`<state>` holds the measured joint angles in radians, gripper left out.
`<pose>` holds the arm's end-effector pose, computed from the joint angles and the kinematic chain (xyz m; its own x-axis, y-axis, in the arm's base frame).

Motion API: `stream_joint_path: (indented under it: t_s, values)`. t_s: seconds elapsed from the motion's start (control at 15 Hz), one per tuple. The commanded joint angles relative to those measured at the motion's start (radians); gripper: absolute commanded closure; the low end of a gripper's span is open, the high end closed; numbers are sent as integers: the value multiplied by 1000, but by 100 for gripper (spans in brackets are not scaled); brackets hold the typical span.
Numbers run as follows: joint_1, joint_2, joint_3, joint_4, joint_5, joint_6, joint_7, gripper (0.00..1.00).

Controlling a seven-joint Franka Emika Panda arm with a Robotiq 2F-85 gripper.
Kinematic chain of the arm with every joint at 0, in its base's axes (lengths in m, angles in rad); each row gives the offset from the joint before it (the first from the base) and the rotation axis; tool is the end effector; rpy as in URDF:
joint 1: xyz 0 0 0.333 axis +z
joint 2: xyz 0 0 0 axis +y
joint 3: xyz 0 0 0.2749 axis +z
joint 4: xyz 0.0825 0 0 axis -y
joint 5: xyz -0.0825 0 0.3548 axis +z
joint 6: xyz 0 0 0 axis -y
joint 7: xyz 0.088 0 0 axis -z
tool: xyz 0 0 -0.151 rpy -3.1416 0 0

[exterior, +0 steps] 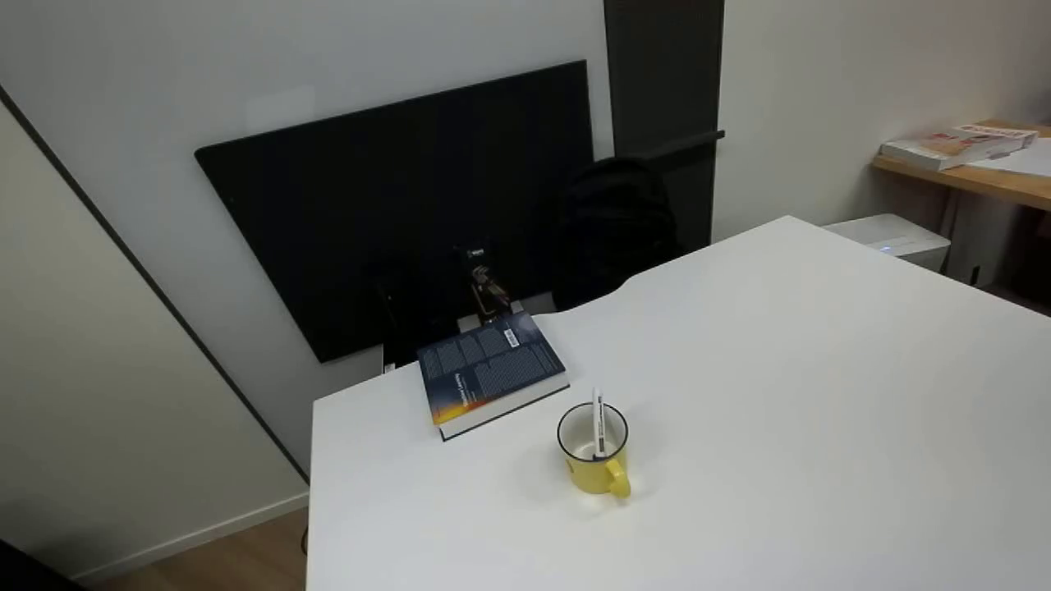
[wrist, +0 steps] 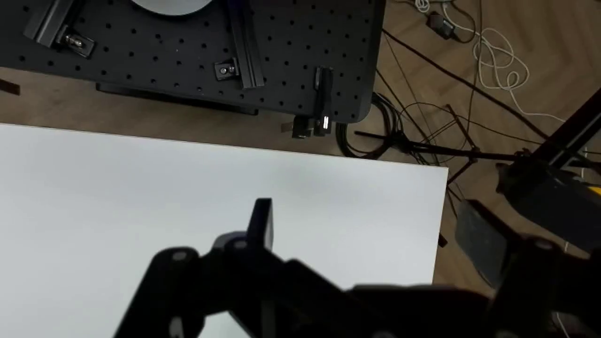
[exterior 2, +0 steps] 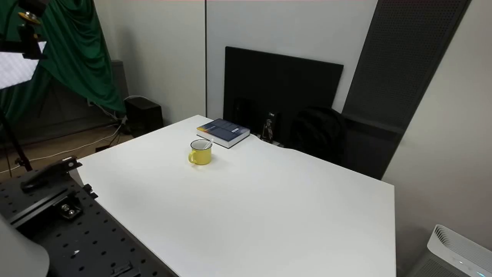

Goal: Put the marker in the cup on the table

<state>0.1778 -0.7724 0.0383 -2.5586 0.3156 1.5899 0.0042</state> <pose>0.2739 0.1071 0.4328 0.9628 0.1849 -0.1973 0.1262 -0.9526 -0.2768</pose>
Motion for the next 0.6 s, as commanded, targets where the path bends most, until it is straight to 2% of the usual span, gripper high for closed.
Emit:
stream_joint_path:
  t_s: [0.0, 0.2, 0.53]
  values:
    - [-35, 90, -23, -8, 8, 6, -83, 0]
    - [-64, 217, -53, -15, -2, 72, -178, 0]
    - [-109, 501, -83, 16, -6, 341, -295, 0]
